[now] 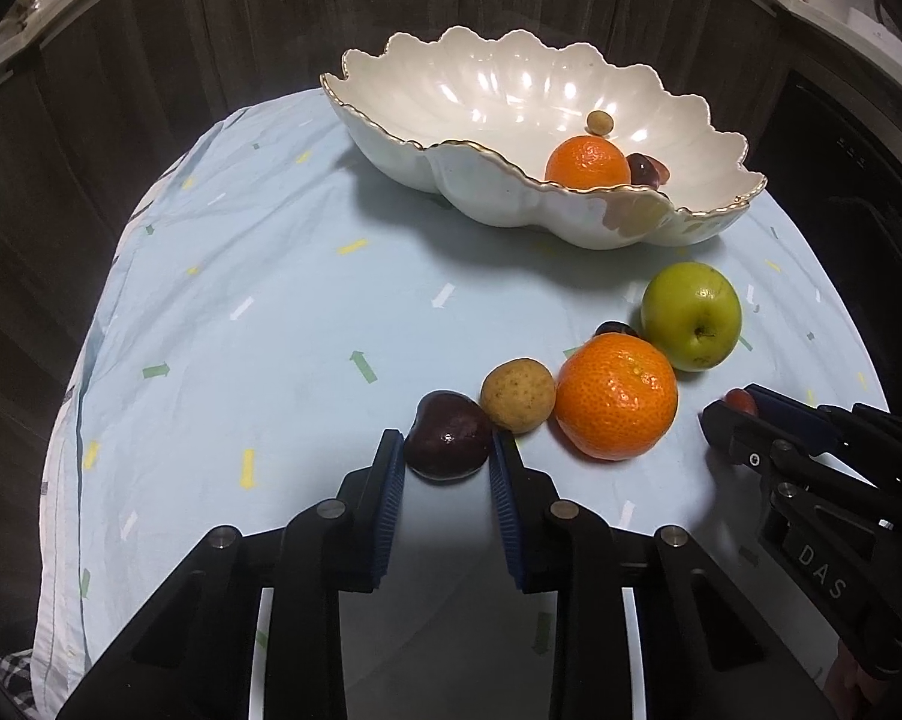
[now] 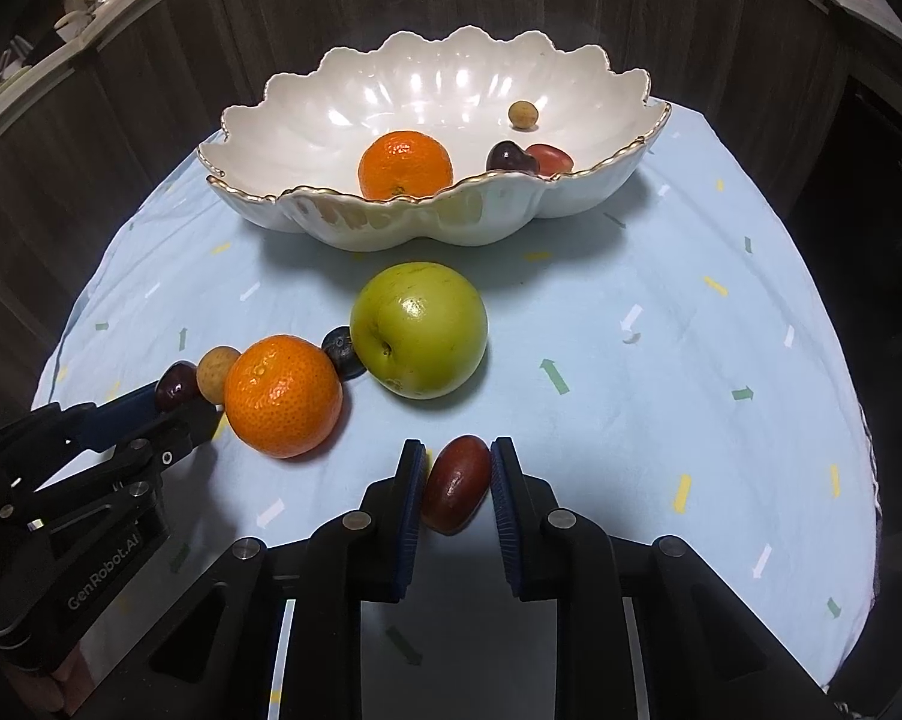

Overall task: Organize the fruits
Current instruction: 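Lift and carry the red date and dark plum over the white bowl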

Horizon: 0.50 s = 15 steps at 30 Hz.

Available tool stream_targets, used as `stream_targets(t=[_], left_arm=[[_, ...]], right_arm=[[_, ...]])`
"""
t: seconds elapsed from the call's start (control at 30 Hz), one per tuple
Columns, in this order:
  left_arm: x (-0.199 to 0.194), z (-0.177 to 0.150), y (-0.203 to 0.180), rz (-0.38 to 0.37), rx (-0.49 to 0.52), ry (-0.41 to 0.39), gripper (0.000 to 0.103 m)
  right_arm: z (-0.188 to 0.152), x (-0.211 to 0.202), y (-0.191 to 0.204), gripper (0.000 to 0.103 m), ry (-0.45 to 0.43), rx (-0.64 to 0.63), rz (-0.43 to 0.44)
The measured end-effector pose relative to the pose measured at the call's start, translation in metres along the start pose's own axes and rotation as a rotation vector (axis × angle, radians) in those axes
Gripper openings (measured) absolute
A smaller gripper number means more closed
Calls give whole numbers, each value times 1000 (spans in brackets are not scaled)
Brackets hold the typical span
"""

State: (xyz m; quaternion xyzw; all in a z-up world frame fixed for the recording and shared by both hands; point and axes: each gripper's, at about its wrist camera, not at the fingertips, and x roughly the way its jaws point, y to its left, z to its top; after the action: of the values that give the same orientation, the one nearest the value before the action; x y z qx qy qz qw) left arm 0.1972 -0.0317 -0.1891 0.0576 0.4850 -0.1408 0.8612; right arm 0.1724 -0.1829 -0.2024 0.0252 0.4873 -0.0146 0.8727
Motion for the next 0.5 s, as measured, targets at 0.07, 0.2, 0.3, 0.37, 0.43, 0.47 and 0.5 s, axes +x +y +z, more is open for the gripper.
stream_targets(t=[0.07,0.2,0.3,0.37,0.43,0.47,0.5], left_arm=[[-1,0,0,4,-1,-2,30],[-2,0,1,8,-5,-1,29],[-3,0,1,11,-8,0,29],[-4,0,2,13,-10,0,29],[-6,0,2,12,-12,-1,29],[-7,1,2,13,-13,-2,29],[-8,1,2,14,-15,-2,29]], right_arm=[[0,0,0,24,0,1,1],[0,-1,-1,23,0,2,5],[0,-2,0,23,-3,3,8],[0,-4,0,23,-6,4,10],[1,-5,0,23,-11,6,10],[1,-6,0,23,-14,7,11],[1,-7,-1,23,-15,8,12]])
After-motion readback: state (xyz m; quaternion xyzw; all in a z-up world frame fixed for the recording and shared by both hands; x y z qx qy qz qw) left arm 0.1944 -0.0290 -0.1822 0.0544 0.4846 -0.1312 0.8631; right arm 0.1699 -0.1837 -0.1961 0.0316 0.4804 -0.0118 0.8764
